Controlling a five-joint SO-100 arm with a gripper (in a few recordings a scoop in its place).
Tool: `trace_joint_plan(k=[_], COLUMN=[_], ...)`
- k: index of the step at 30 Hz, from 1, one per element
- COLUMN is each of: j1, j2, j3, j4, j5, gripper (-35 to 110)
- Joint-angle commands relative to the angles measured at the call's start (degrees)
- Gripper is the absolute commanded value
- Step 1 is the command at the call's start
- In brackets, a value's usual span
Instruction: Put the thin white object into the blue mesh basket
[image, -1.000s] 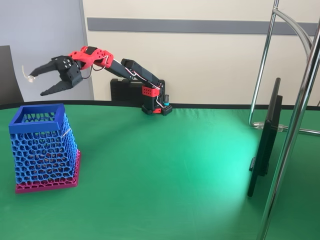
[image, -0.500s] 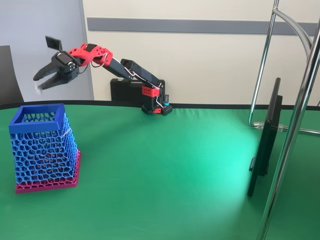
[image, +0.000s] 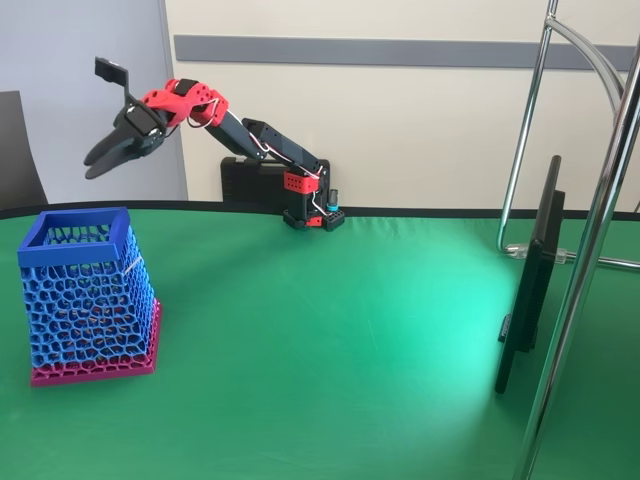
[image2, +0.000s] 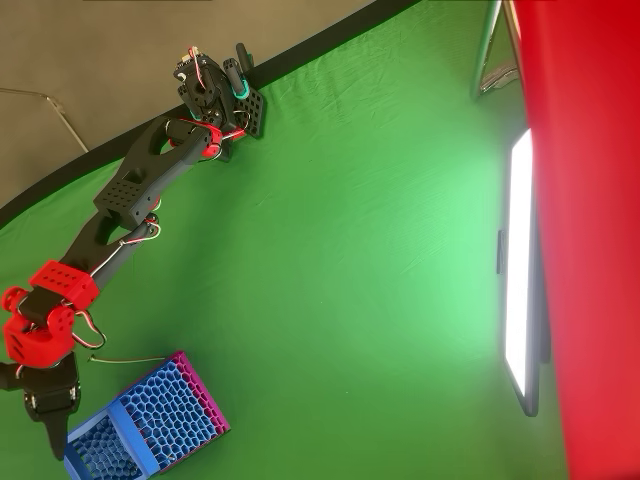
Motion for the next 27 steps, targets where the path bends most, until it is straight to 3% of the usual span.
trace_joint_plan(k=[1,13,27], j1=[-1.41,-6.86,-14.59], j2=[5.98,18.81,36.39], j3=[0.18,4.57,23.38], j4=[2.99,20.57,32.52], j5=[2.64,14.15,22.85], gripper=[27,24,22])
